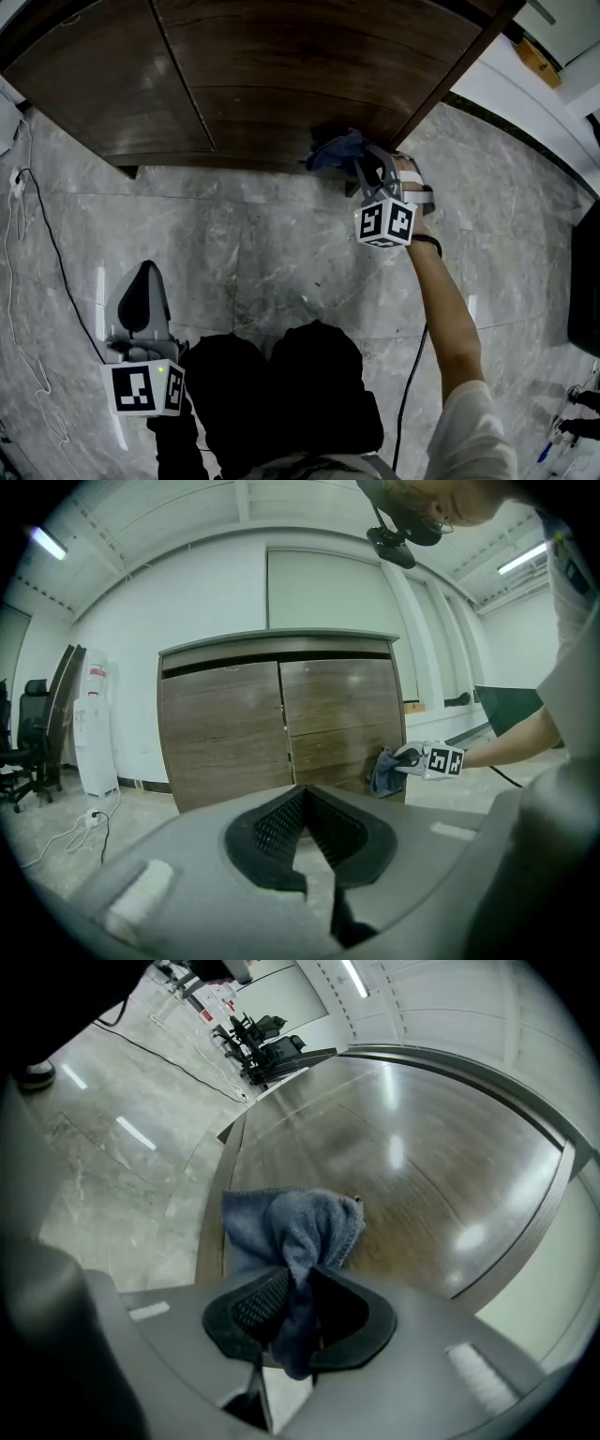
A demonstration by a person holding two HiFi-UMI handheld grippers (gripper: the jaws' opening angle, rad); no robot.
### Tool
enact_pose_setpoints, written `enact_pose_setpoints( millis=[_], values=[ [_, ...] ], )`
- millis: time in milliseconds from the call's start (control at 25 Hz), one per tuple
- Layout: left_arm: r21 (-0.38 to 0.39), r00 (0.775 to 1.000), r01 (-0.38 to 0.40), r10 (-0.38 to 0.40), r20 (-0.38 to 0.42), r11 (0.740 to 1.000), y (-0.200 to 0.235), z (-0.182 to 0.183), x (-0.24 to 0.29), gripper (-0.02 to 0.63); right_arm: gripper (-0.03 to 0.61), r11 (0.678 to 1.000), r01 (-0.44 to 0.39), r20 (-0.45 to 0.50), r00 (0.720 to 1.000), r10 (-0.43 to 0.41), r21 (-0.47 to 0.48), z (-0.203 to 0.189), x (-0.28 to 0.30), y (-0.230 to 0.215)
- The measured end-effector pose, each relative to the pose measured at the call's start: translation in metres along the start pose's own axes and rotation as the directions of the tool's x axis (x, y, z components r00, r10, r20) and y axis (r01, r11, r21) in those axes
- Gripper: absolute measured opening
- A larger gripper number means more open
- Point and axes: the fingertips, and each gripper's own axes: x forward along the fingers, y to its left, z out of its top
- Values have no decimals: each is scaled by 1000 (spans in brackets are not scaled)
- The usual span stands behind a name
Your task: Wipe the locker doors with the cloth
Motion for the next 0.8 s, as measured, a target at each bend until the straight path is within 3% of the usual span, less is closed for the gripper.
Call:
enact_pose_setpoints(
  millis=[240, 440, 560, 800],
  values=[
    [-6, 1000, 7, -7, -16, 1000, -7, -10, 5, 2, 74, 996, -81, -42, 996, 83, 44, -15, 18, 46],
    [15, 999, 49, -49, -13, 999, -31, -10, 12, 2, 74, 994, -86, -66, 994, 90, 61, -15, 22, 52],
    [50, 997, 75, -74, -26, 996, -43, -11, 12, 3, 74, 997, -51, -56, 997, 54, 53, -3, 14, 30],
    [17, 998, 65, -65, 5, 998, -38, -2, 6, 2, 74, 998, 57, 6, 998, -57, -25, 46, -5, -49]
  ],
)
